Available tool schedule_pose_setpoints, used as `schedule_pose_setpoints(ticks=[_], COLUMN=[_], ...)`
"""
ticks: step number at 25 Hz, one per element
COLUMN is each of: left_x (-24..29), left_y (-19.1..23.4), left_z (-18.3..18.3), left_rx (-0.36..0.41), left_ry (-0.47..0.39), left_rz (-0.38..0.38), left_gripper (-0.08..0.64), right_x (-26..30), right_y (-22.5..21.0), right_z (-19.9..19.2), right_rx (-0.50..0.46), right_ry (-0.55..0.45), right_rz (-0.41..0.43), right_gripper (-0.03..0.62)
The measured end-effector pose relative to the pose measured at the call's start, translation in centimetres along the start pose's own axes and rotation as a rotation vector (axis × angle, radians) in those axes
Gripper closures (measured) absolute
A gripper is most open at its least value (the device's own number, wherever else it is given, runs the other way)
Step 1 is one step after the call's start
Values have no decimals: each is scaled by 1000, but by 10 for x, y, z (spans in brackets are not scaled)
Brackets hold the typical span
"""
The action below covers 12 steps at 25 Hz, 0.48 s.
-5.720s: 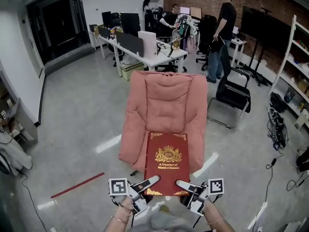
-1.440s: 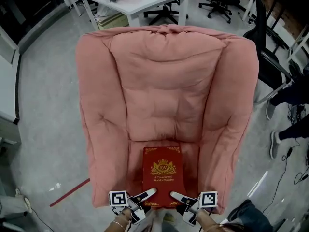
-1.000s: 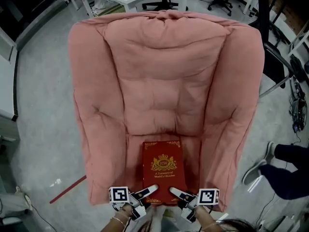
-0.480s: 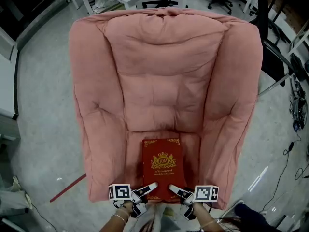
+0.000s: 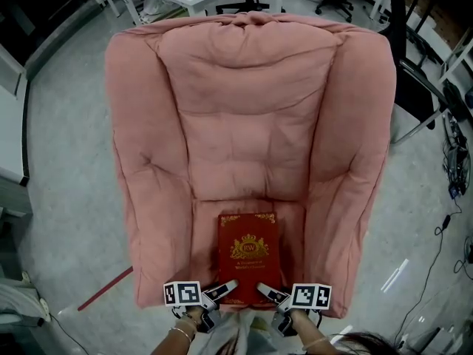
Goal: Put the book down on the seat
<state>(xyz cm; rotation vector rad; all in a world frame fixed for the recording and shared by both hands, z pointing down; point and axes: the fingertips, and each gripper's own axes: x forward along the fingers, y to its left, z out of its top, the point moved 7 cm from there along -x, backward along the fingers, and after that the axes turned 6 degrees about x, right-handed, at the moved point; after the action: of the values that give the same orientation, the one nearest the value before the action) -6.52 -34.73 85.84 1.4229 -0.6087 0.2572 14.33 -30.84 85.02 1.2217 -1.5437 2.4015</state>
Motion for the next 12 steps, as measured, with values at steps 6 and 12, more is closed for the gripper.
schedule_pose_setpoints(ticks=[6,12], left_x=[-7,-7], left_y=[4,4], left_z=[-3,-12], left_rx=[-12,-34], left_ry=[-12,-25], left_rz=[14,7], left_gripper=[227,227], right_x=[-1,-8], right_y=[-9,-20], right_z=[-7,-14], right_rx=[-18,6], right_ry=[10,-8], right_rz=[-55,-102], right_gripper=[215,207])
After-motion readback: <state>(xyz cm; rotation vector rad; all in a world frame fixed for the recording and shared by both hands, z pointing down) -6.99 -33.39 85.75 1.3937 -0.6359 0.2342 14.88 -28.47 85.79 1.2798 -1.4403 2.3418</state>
